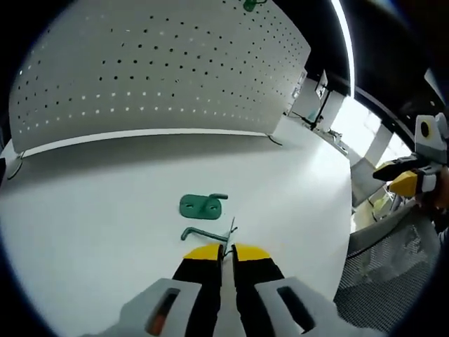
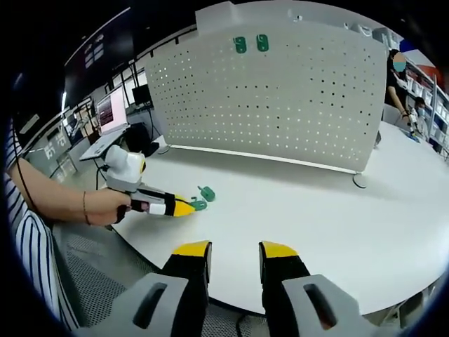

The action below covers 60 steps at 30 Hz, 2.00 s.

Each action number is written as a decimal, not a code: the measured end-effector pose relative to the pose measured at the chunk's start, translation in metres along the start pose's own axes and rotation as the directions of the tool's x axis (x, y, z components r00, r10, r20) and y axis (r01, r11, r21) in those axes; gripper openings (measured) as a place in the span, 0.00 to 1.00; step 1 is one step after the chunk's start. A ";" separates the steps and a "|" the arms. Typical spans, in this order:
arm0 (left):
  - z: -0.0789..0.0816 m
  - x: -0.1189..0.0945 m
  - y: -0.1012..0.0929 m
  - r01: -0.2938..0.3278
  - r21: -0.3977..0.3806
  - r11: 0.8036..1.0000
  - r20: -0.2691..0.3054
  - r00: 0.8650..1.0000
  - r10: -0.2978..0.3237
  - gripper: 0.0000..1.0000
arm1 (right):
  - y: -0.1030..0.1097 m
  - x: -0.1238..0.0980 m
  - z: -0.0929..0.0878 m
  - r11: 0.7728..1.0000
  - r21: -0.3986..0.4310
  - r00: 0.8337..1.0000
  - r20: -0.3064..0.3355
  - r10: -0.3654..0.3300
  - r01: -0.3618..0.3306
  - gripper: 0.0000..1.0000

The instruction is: Insert the hook assembly into the mounting plate slot until the hook locks in place.

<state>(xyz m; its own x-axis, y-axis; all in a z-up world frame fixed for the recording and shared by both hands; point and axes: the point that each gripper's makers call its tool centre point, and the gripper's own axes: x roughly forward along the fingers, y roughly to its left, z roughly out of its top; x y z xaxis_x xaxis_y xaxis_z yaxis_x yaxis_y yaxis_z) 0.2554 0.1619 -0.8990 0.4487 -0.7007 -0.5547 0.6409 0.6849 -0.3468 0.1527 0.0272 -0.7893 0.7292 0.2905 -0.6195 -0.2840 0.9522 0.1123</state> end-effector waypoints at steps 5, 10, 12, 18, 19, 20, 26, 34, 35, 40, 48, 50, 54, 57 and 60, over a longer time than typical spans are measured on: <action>0.000 0.000 0.001 0.009 0.002 1.000 -0.001 1.000 -0.009 0.04 | 0.001 0.000 -0.001 1.000 -0.001 1.000 -0.002 0.002 -0.002 0.24; 0.005 -0.002 0.002 0.026 0.006 1.000 0.012 1.000 -0.026 0.03 | 0.000 0.001 -0.002 1.000 0.003 1.000 -0.010 0.003 -0.003 0.24; 0.006 -0.002 0.002 0.030 0.007 1.000 0.006 1.000 -0.031 0.02 | 0.000 0.001 -0.003 1.000 0.004 1.000 -0.016 0.004 -0.004 0.24; 0.001 -0.008 0.003 0.043 0.034 0.998 -0.032 0.999 -0.042 0.01 | 0.001 0.002 -0.004 1.000 0.004 1.000 -0.026 0.011 -0.011 0.24; 0.000 -0.010 0.003 0.043 0.038 0.998 -0.034 0.999 -0.042 0.01 | 0.001 0.002 -0.004 1.000 0.004 1.000 -0.026 0.012 -0.011 0.24; 0.000 -0.012 0.004 0.045 0.038 0.998 -0.038 0.998 -0.043 0.01 | 0.000 0.002 -0.003 1.000 0.004 1.000 -0.027 0.013 -0.013 0.24; 0.003 -0.028 -0.003 0.103 0.050 0.993 -0.071 0.993 -0.099 0.01 | -0.003 0.004 0.001 1.000 0.002 0.999 -0.033 0.023 -0.023 0.24; 0.018 -0.053 -0.009 0.134 0.065 0.989 -0.087 0.988 -0.128 0.01 | -0.005 0.010 0.013 0.997 0.027 0.996 -0.051 0.070 -0.069 0.24; 0.019 -0.056 -0.009 0.134 0.065 0.989 -0.095 0.987 -0.128 0.01 | -0.004 0.011 0.016 0.997 0.023 0.996 -0.053 0.078 -0.077 0.24; 0.026 -0.068 -0.014 0.141 0.064 0.988 -0.097 0.986 -0.134 0.01 | 0.006 0.020 0.029 0.990 0.034 0.988 -0.068 0.140 -0.138 0.24; 0.029 -0.086 -0.037 0.202 0.112 0.973 -0.134 0.973 -0.186 0.01 | 0.036 0.036 0.045 0.958 0.088 0.954 -0.103 0.283 -0.275 0.24; 0.027 -0.090 -0.044 0.226 0.120 0.967 -0.147 0.967 -0.208 0.01 | 0.042 0.041 0.048 0.951 0.092 0.945 -0.115 0.306 -0.296 0.24; 0.022 -0.099 -0.063 0.298 0.142 0.944 -0.170 0.947 -0.274 0.01 | 0.057 0.051 0.048 0.932 0.089 0.919 -0.156 0.362 -0.352 0.23; 0.020 -0.103 -0.071 0.333 0.152 0.931 -0.175 0.936 -0.306 0.01 | 0.077 0.055 0.045 0.892 0.164 0.874 -0.186 0.448 -0.422 0.23; 0.016 -0.109 -0.081 0.383 0.164 0.909 -0.192 0.916 -0.351 0.01 | 0.092 0.057 0.041 0.853 0.233 0.830 -0.215 0.514 -0.468 0.21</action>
<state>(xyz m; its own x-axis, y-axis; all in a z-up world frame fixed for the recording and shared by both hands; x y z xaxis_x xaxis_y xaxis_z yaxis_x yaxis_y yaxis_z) 0.1646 0.1791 -0.7981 0.0665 -0.8443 -0.5317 0.8566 0.3216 -0.4036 0.1938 0.1352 -0.7827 0.3256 0.7106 -0.6237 -0.4378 0.6980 0.5667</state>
